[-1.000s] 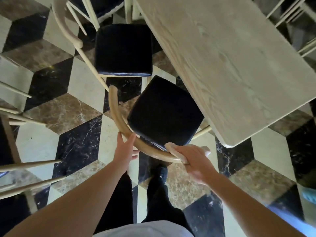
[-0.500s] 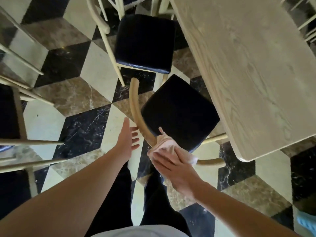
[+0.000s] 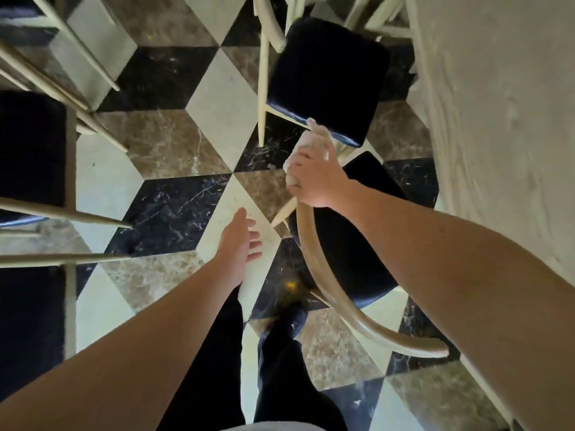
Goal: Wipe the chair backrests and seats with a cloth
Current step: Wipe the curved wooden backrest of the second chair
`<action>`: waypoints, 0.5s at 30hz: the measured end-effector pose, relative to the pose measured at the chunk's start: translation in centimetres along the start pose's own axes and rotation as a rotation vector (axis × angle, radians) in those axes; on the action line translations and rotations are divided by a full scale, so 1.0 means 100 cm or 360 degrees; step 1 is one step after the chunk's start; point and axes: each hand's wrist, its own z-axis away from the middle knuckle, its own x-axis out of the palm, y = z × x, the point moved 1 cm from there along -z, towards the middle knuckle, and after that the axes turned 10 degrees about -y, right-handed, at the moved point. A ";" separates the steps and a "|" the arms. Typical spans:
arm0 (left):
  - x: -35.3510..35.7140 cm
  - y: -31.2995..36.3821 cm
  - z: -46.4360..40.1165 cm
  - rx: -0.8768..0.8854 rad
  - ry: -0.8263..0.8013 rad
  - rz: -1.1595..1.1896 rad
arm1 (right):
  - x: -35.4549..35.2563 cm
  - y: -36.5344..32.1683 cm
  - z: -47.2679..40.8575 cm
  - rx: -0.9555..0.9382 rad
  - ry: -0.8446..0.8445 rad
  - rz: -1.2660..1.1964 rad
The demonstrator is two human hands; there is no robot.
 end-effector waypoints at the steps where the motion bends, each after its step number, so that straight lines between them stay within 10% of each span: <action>1: 0.000 0.000 0.000 -0.0014 -0.0017 0.0006 | -0.005 0.009 -0.009 0.0054 -0.0012 -0.0101; 15: 0.066 -0.028 0.029 0.0241 -0.0055 -0.0522 | 0.164 -0.056 0.158 -0.0832 0.0313 0.0342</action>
